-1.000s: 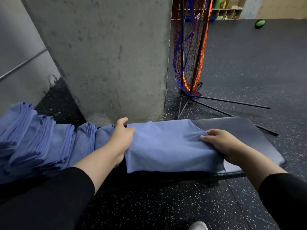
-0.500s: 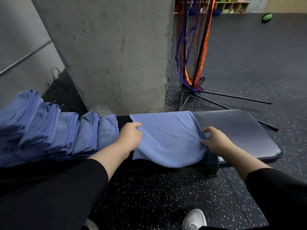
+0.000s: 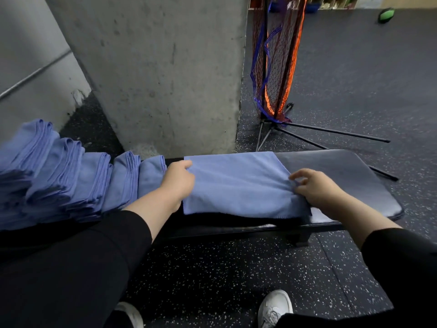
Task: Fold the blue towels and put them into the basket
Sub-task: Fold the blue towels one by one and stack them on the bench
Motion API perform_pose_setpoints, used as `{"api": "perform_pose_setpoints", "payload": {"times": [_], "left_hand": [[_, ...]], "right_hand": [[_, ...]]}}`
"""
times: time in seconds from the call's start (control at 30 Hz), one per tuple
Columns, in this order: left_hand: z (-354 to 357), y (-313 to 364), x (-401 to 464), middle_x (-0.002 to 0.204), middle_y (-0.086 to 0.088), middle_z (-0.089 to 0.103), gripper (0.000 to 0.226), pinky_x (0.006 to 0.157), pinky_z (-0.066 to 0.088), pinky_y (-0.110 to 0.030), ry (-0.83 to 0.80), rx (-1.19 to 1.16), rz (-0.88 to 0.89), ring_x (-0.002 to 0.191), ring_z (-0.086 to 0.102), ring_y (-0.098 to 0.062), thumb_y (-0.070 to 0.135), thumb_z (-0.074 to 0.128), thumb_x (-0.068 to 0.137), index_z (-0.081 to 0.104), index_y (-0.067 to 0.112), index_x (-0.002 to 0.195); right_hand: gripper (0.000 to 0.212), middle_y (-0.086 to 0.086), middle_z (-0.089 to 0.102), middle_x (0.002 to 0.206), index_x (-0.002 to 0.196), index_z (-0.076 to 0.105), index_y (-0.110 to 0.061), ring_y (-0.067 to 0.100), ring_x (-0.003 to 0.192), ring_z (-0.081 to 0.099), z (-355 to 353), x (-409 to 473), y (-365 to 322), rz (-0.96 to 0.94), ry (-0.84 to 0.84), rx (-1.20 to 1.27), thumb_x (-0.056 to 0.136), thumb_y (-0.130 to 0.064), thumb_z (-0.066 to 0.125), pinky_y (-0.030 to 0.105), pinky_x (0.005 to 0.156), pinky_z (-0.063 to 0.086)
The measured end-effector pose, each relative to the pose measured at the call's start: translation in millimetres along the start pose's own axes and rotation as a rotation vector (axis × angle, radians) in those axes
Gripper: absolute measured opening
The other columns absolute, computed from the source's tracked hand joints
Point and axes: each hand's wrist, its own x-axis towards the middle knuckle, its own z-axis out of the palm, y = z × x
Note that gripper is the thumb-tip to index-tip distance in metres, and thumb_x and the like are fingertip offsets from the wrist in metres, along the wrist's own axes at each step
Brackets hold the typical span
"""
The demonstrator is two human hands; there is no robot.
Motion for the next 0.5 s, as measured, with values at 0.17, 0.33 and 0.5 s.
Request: {"api": "perform_pose_setpoints", "payload": {"times": [0.17,0.33,0.5], "left_hand": [[8.3,-10.5,-17.4,0.123,-0.006,0.045,0.027,0.084,0.048,-0.043,-0.017,0.772,0.415,0.102,0.054,-0.033,0.021,0.057,0.096,0.059,0.013,0.121],[18.7,-28.6,-50.2,0.123,0.004,0.050,0.039,0.095,0.037,-0.039,-0.245,0.851,0.655,0.119,0.050,-0.022,0.052,0.047,0.100,0.060,0.027,0.127],[13.8,-55.1,-66.1,0.151,-0.005,0.043,0.076,0.117,0.029,-0.043,-0.288,0.889,0.711,0.142,0.039,-0.024,0.065,0.022,0.090,0.048,0.022,0.147]], "right_hand": [[0.021,0.007,0.058,0.102,0.111,0.069,-0.025,0.031,0.090,0.061,8.1,-5.7,11.6,-0.090,-0.038,-0.533,0.094,-0.021,0.057,0.033,0.074,0.048],[0.017,0.001,0.054,0.109,0.107,0.067,-0.028,0.030,0.107,0.052,7.7,-18.3,20.6,-0.396,0.044,-0.737,0.092,-0.035,0.065,0.042,0.084,0.044],[0.041,-0.011,0.056,0.111,0.103,0.063,-0.030,0.021,0.101,0.057,6.5,-39.7,47.6,-0.626,-0.113,-0.609,0.086,-0.065,0.050,0.044,0.085,0.050]]}}
